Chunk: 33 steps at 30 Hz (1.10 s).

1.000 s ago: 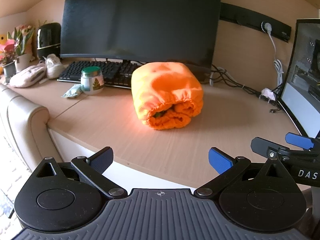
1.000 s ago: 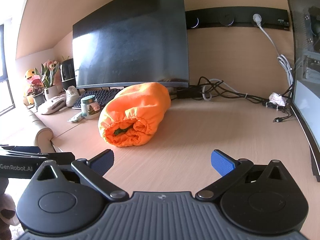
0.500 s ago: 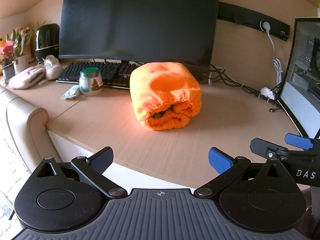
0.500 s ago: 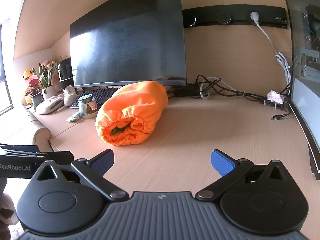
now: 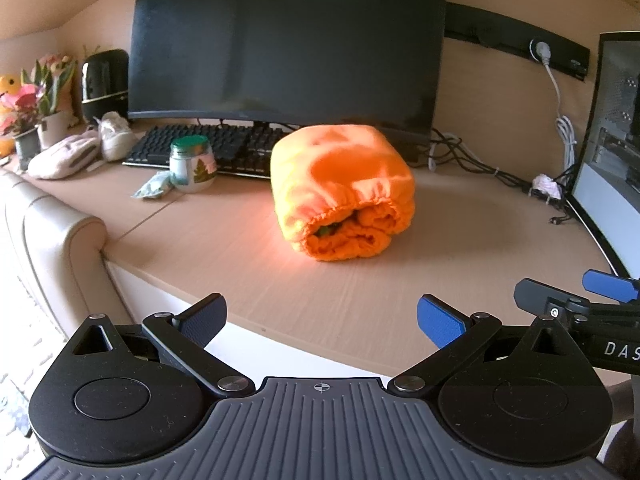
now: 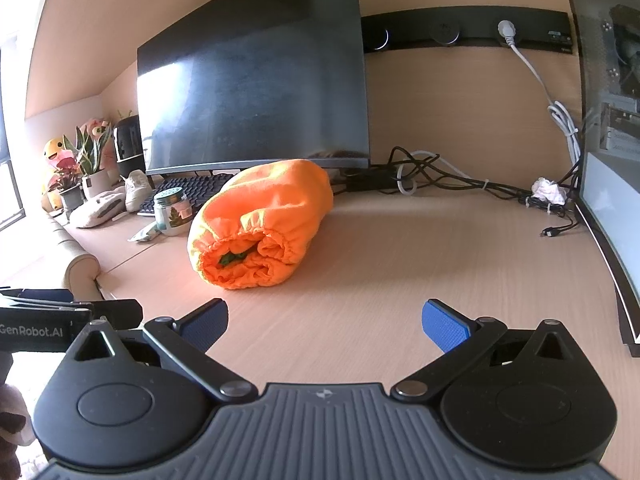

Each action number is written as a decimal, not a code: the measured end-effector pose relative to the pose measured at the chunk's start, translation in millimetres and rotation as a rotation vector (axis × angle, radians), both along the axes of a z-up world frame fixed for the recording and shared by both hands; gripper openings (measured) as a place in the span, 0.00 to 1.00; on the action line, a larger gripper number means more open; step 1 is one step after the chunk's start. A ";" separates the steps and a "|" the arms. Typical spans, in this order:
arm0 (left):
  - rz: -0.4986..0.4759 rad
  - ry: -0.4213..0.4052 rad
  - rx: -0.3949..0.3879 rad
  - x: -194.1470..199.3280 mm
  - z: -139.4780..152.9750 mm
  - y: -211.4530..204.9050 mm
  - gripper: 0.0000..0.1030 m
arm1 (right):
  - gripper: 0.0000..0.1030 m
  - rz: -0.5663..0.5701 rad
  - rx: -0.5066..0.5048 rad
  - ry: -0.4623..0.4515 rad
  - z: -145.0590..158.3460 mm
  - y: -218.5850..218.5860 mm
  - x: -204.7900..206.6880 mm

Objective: Fold clothes

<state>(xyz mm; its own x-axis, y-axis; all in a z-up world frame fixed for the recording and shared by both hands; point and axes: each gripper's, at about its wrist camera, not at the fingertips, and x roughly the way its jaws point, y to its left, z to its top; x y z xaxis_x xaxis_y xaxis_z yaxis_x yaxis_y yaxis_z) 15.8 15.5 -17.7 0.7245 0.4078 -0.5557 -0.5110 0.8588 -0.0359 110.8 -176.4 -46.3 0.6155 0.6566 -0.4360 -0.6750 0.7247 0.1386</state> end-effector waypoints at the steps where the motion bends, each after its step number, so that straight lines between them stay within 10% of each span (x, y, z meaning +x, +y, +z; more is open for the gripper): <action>1: -0.001 -0.001 0.001 0.1 0.0 -0.4 1.00 | 1.00 0.000 0.001 0.000 -0.1 -0.5 0.4; 33: -0.027 0.000 -0.008 0.0 -3.5 -8.4 1.00 | 1.00 -0.011 -0.009 -0.008 -2.8 -7.5 -1.1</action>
